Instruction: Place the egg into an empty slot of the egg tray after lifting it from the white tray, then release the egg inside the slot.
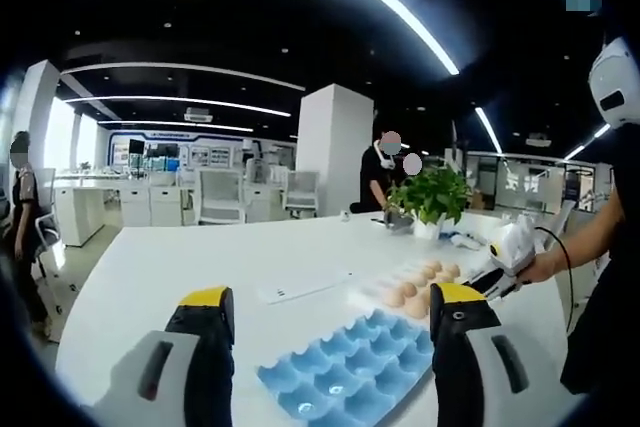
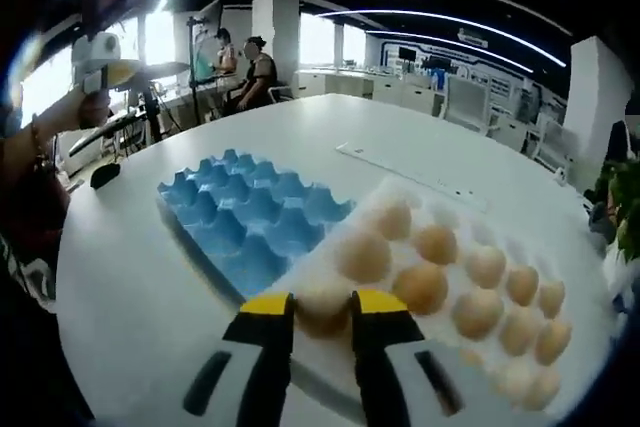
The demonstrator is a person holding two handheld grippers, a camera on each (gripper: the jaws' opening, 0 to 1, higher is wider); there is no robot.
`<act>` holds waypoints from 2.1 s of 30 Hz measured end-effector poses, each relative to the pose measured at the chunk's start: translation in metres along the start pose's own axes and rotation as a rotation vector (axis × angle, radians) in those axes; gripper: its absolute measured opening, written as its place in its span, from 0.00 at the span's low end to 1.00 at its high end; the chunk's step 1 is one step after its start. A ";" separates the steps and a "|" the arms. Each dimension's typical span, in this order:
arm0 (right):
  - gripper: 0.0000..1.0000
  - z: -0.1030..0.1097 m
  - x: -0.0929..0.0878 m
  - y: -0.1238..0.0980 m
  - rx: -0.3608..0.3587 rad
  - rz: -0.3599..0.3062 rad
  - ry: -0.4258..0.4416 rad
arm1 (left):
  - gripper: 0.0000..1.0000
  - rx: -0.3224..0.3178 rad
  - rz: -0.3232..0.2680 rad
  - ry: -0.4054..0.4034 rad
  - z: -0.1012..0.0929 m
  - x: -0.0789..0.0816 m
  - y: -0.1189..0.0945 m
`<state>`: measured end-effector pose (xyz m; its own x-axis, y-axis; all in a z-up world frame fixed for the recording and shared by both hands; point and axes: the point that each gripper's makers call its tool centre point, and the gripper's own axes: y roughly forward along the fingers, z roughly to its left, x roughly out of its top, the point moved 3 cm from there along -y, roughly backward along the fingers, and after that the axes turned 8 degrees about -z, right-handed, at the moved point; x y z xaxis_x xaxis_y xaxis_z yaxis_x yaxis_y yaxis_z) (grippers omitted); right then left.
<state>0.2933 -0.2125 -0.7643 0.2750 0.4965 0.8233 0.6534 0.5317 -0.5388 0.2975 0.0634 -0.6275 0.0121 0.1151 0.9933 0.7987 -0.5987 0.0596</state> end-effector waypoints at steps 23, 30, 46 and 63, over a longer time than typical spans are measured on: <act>0.22 -0.004 0.011 -0.008 0.033 -0.030 0.097 | 0.77 0.025 -0.001 0.016 0.008 0.004 -0.009; 0.22 -0.003 0.011 -0.007 0.031 -0.026 0.052 | 0.76 0.030 0.008 0.013 0.009 0.002 -0.011; 0.22 -0.005 0.022 -0.013 0.043 -0.066 0.070 | 0.74 0.021 0.014 0.021 0.008 0.003 -0.011; 0.22 -0.001 0.035 -0.016 0.054 -0.112 0.092 | 0.73 0.010 0.021 0.024 0.008 0.003 -0.010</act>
<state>0.2929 -0.2044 -0.7262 0.2674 0.3682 0.8905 0.6455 0.6177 -0.4492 0.2944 0.0758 -0.6263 0.0146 0.0834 0.9964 0.8045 -0.5927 0.0378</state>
